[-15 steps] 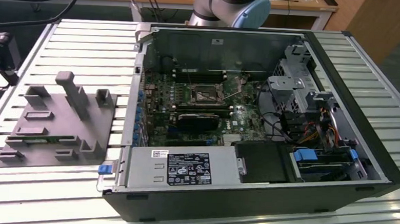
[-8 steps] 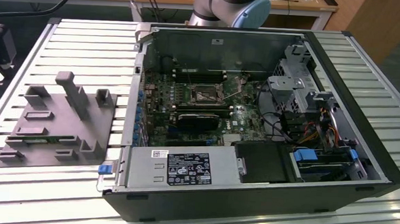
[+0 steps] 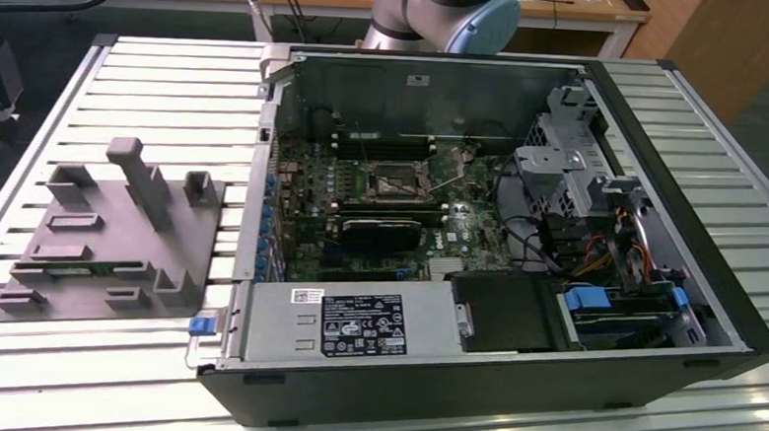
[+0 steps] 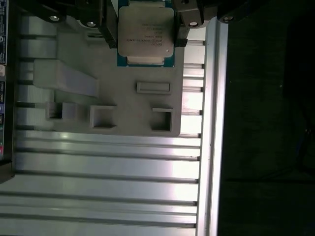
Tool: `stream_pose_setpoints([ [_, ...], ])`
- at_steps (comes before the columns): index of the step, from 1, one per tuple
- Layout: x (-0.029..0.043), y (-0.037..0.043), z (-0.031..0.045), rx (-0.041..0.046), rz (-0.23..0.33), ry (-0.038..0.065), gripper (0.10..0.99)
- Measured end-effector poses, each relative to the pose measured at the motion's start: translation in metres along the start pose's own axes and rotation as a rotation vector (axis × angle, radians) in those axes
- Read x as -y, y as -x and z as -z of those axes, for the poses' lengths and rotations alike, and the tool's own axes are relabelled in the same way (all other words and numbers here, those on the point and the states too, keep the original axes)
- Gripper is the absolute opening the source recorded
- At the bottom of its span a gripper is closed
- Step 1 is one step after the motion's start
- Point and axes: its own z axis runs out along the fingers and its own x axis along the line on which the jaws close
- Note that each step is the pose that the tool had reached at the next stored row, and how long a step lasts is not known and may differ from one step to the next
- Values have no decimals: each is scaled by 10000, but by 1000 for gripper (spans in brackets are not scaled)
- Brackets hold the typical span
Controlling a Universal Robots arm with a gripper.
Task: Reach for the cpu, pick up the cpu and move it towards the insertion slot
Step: 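Pick up the cpu and move it towards the insertion slot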
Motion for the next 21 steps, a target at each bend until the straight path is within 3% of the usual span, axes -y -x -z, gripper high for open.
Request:
stream_pose_setpoints([
  [21,-17,6,444,55,2,-1,545],
])
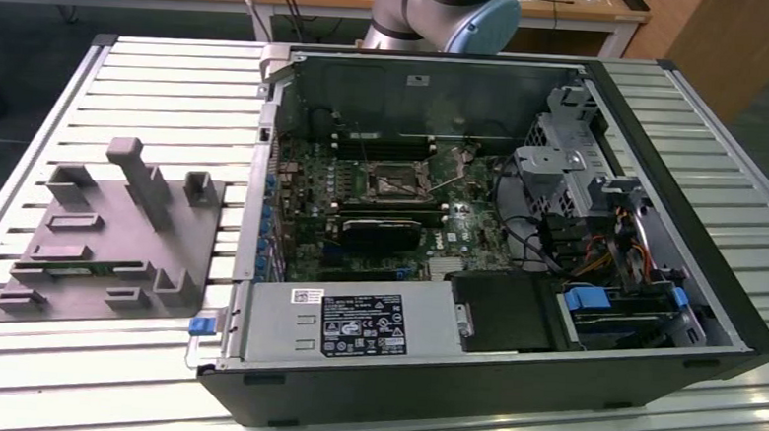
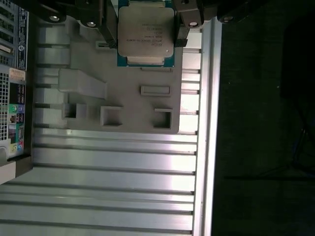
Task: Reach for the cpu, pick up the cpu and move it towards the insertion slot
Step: 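Pick up the cpu and move it towards the insertion slot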
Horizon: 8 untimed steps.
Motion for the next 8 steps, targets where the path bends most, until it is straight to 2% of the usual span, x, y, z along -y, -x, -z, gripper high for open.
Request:
stream_pose_setpoints([
  [8,-1,5,21,0,0,-1,545],
])
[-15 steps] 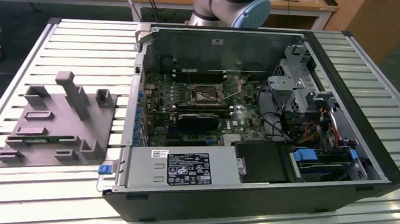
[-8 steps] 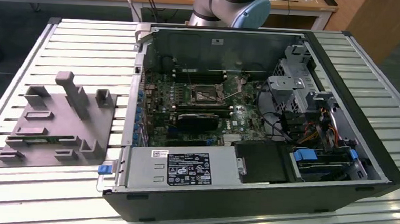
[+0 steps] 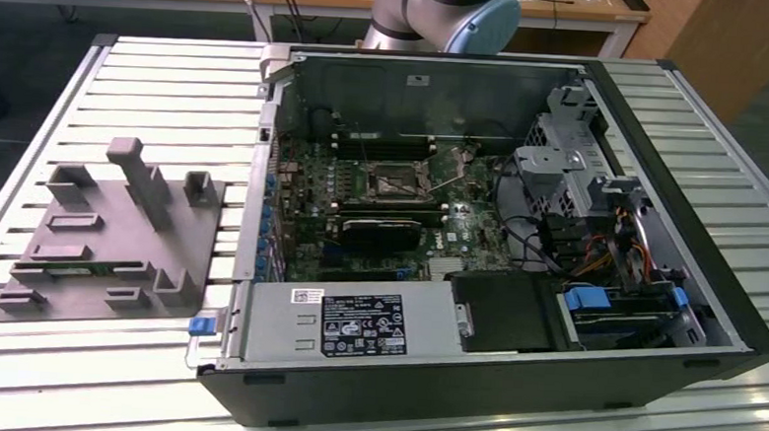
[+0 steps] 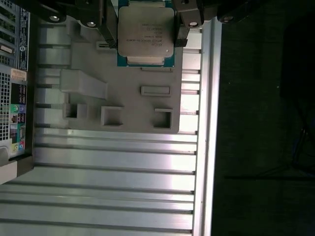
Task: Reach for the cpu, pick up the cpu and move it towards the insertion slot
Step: 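Pick up the cpu and move it towards the insertion slot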
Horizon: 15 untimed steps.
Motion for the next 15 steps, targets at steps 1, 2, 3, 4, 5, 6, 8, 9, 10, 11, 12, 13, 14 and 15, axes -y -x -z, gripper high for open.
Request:
stream_pose_setpoints([
  [1,0,6,0,-1,0,-1,545],
  [2,1,14,-1,1,1,1,545],
  [3,1,25,-1,1,0,0,545],
  [4,2,36,-2,2,1,1,545],
  [5,2,48,-2,1,1,0,545],
  [6,2,60,-2,1,0,0,545],
  [8,3,83,-3,1,1,0,545],
  [9,3,95,-3,1,1,1,545],
  [10,4,107,-3,1,1,1,545],
  [11,4,120,-4,2,0,1,545],
  [12,4,135,-4,1,1,1,545],
  [13,5,148,-4,2,1,1,545],
  [14,5,162,-4,1,0,1,545],
  [15,5,178,-5,2,0,1,545],
])
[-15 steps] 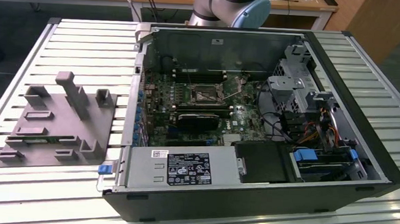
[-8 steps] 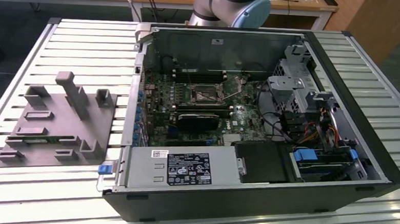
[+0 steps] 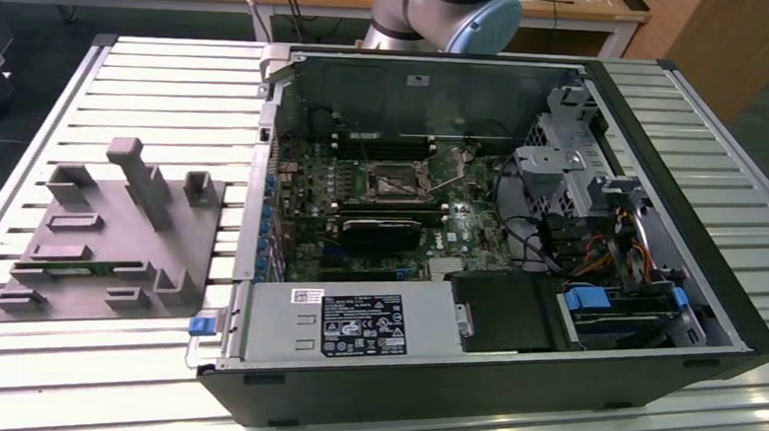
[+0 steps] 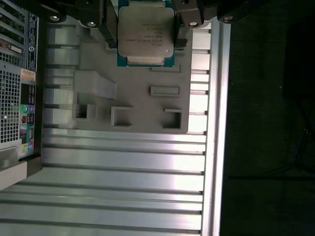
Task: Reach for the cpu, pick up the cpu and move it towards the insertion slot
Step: 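Pick up the cpu and move it towards the insertion slot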
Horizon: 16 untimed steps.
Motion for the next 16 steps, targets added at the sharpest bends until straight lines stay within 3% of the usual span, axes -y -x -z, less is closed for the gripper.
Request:
stream_pose_setpoints([
  [16,8,299,-5,0,0,0,545],
])
